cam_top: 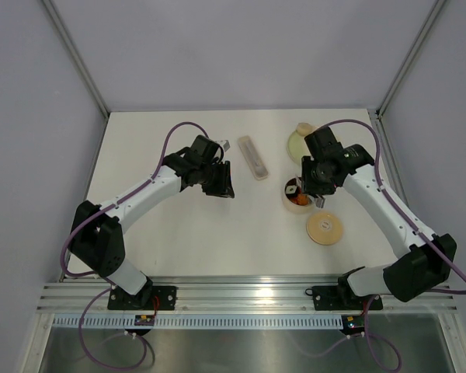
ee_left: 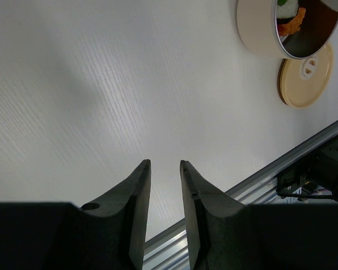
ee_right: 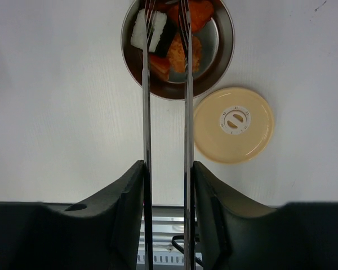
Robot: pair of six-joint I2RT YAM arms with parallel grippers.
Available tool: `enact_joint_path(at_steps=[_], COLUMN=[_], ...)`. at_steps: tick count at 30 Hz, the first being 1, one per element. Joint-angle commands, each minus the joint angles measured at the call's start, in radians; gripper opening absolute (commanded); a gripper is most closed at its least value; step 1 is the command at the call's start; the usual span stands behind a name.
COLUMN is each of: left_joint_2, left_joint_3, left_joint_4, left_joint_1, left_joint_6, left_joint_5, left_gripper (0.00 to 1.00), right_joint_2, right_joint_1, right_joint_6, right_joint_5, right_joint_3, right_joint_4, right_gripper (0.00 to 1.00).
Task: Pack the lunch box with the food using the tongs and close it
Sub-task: Place the fake food in the packing box, then place the clamp at the center of the board.
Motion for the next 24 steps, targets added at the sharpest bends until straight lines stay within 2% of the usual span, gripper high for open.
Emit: enact_joint_path(at_steps=[1, 4, 5, 8, 10, 16, 19, 23, 24], left_joint_2=[-0.019, -0.019, -0.021, -0.025, -0.028, -0.042, -0.067, -0.132, -0.151], left_joint_3=[0.004, 0.004, 0.004, 0.004, 0.004, 0.007, 0.007, 0.019, 0.024], left_joint_4=[0.029, 0.026, 0.026, 0.024, 0.023, 0.009, -0.002, -0.029, -0.035], left_joint_1=[0.004, 0.006, 0.006, 0.006, 0.004, 0.007, 0.026, 0.078, 0.105], left_joint_6=[-0.006, -0.002, -0.001, 0.001, 0.001, 0.004, 0.002, -0.015, -0.024], left_joint_5=[0.004, 0.004, 0.002, -0.001, -0.005, -0.025, -0.044, -0.051, -0.053], left_gripper=[0.31, 0.31, 0.31, 0.31, 0.31, 0.31, 0.31, 0.31, 0.31], right_joint_2=[-0.049, -0.057, -0.058, -0.061, -0.057, -0.034, -0.035, -0.001, 0.008], right_joint_1=[0.010, 0.010, 0.011, 0.011, 0.010, 0.011, 0.031, 0.141, 0.204], right_joint_6=[0.012, 0.012, 0.012, 0.010, 0.012, 0.000, -0.033, -0.071, -0.079], right_joint_5=[0.063, 0.096, 0.105, 0.129, 0.121, 0.072, -0.006, 0.006, 0.018], right_joint_3=[0.071, 0.088, 0.091, 0.102, 0.110, 0.148, 0.157, 0.168, 0.165], right_joint_4=[-0.013, -0.028, -0.034, -0.036, -0.031, 0.009, 0.064, 0.104, 0.113], right_gripper=[0.44, 0.38, 0.32, 0.25, 0.22, 0.20, 0.19, 0.19, 0.19])
